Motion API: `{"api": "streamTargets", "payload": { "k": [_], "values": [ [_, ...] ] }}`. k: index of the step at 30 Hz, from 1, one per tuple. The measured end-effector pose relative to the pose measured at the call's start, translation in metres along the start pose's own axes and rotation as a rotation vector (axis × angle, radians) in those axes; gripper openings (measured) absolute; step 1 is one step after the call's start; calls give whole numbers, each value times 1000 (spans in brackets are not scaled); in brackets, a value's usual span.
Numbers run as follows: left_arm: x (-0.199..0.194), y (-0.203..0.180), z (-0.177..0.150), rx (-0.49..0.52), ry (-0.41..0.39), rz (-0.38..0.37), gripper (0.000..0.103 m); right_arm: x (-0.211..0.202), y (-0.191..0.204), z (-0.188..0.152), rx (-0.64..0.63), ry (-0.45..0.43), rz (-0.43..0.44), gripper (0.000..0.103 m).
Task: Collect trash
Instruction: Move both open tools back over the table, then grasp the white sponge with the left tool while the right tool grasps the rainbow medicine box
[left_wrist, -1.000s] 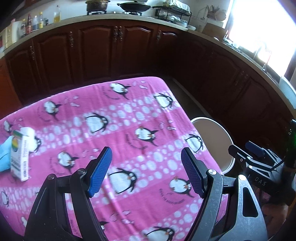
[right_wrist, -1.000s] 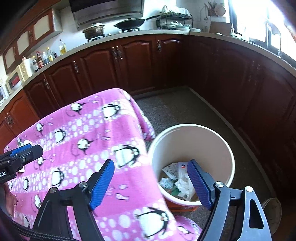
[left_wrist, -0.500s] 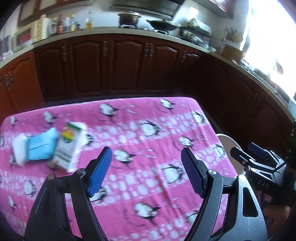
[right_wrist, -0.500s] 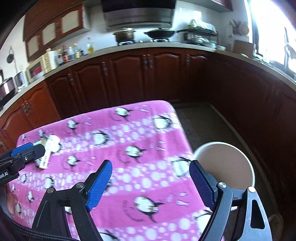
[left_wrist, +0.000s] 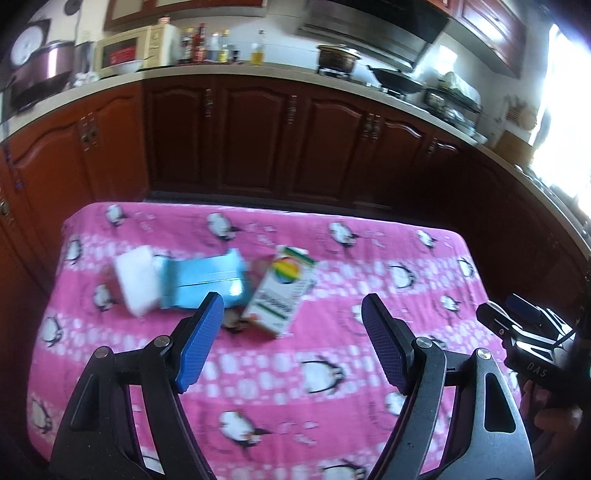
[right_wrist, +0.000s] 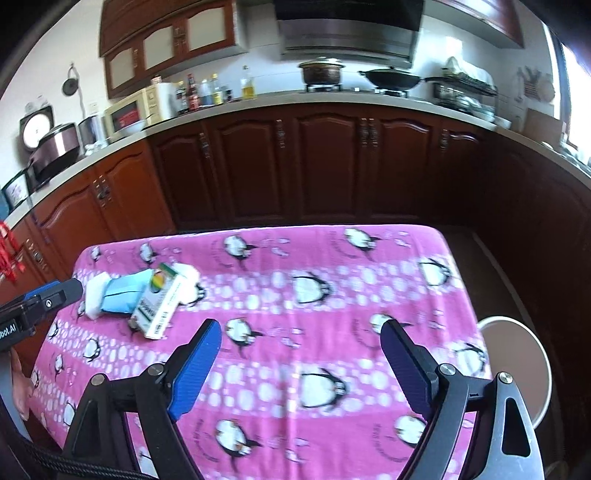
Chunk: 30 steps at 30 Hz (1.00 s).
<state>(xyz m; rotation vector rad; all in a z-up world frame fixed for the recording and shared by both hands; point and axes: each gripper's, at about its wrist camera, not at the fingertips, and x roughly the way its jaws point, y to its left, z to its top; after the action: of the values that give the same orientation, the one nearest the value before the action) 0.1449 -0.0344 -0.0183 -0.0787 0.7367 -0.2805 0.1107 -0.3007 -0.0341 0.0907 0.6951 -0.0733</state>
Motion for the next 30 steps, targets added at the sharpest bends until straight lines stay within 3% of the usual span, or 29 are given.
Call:
{"api": "streamTargets", "payload": {
  "k": [11, 16, 23, 30],
  "values": [
    [9, 93, -12, -111, 70, 84, 77, 43, 55, 1, -54, 71, 72, 86],
    [27, 123, -20, -169, 122, 103, 77, 75, 76, -5, -57, 151, 118, 86],
    [46, 146, -13, -222, 139, 117, 77, 119, 105, 1, 12, 224, 205, 86],
    [74, 192, -2, -371, 148, 171, 77, 174, 144, 21, 103, 276, 260, 86]
  ]
}}
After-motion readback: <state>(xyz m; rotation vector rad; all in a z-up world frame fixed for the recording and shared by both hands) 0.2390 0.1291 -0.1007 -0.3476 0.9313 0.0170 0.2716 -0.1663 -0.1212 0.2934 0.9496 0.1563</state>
